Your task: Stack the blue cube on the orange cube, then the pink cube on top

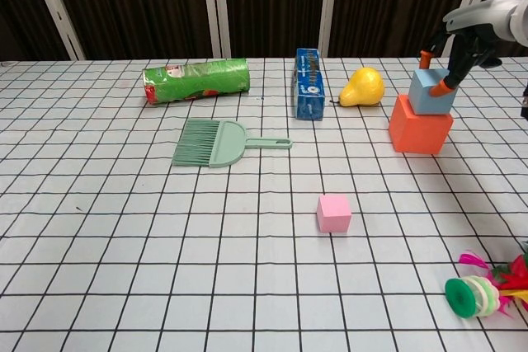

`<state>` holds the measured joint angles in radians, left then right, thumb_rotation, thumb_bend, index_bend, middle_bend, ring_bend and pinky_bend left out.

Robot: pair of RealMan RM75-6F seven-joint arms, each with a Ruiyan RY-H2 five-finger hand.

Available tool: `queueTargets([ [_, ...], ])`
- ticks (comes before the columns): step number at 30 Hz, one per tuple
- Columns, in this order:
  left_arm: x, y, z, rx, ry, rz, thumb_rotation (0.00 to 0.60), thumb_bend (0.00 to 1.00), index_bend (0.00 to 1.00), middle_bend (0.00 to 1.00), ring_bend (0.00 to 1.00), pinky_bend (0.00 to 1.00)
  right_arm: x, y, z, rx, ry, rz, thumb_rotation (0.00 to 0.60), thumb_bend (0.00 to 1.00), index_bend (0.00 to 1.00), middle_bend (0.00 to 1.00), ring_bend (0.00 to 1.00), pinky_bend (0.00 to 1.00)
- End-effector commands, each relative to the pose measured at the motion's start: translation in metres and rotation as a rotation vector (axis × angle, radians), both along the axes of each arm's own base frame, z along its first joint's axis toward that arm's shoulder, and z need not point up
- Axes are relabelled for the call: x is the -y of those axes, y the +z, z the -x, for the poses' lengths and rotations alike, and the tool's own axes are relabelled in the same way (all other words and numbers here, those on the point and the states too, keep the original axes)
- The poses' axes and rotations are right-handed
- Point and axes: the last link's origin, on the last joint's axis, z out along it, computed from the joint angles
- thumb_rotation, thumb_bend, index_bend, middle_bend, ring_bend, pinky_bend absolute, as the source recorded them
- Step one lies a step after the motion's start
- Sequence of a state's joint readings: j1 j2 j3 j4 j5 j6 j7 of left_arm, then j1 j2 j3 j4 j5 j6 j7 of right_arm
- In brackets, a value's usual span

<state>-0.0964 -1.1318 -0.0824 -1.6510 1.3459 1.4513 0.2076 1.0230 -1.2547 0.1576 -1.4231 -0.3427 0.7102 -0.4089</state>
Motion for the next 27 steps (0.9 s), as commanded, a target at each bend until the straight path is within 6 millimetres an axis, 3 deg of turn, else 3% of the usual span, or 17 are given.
queueTargets([
  [1, 0.0, -0.0001, -0.0001, 0.0, 0.0, 0.0, 0.6, 0.54, 0.17, 0.01, 0.0, 0.0, 0.0002, -0.0005, -0.0003, 0.003, 0.002, 0.001, 0.6, 0.39, 0.5, 1.0, 1.0, 0.85],
  [27, -0.0002, 0.0011, 0.0006, 0.004, 0.001, -0.002, 0.6, 0.54, 0.16, 0.01, 0.0, 0.0, 0.0018, -0.0007, -0.0023, -0.001, -0.005, -0.002, 0.6, 0.39, 0.5, 1.0, 1.0, 0.85],
])
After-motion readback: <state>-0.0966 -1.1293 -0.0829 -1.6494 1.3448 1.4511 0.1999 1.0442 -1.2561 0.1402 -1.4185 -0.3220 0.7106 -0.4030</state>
